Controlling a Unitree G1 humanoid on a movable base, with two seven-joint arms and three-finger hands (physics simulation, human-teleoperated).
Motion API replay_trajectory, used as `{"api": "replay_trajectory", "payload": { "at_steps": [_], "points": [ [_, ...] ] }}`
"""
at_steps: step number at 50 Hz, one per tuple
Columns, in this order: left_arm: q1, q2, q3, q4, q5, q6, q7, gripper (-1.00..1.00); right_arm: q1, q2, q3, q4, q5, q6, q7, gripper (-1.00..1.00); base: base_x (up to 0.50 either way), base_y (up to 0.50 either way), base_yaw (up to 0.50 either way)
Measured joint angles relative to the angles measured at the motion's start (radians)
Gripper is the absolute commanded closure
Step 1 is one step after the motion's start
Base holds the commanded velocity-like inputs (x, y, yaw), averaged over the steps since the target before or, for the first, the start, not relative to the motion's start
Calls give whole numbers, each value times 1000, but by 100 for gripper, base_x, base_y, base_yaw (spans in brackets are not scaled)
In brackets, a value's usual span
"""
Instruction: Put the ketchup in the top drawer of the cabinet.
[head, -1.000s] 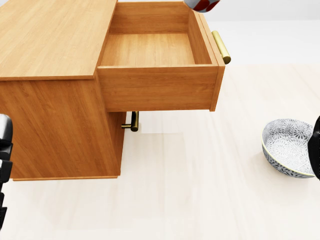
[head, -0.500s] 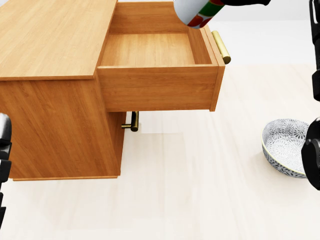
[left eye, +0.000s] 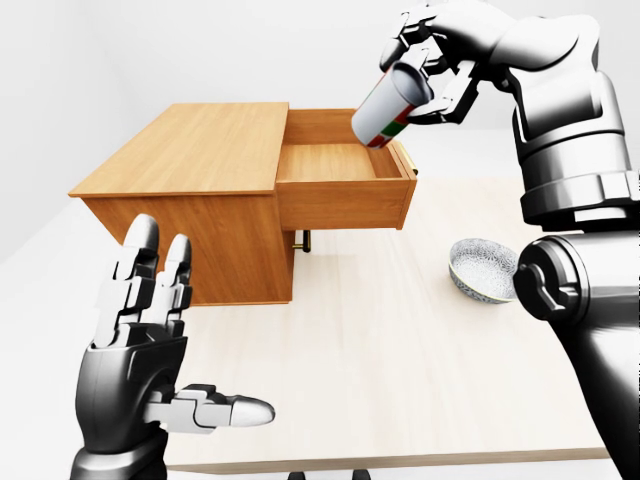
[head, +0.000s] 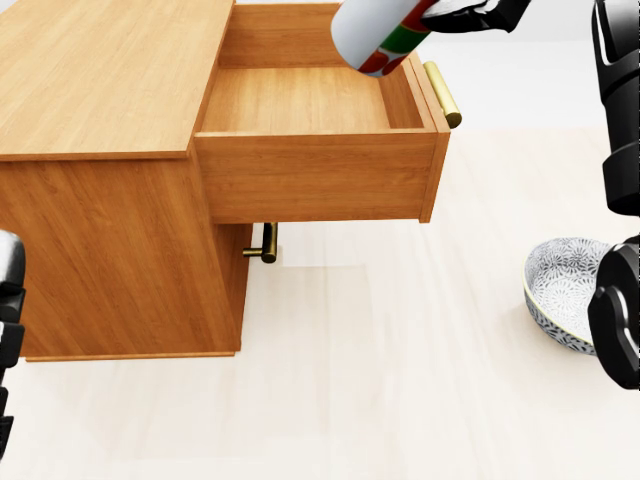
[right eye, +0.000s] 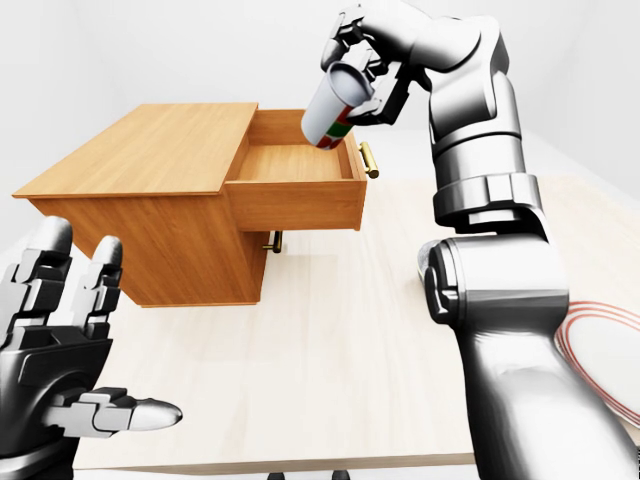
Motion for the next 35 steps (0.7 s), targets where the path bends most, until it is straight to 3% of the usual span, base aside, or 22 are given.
{"api": "replay_trajectory", "payload": {
  "at_steps": [35],
  "points": [
    [1, -1, 4, 1, -3, 0, -2, -100, 40, 19, -4, 42, 44, 0, 0, 100, 0, 0, 0]
  ]
}}
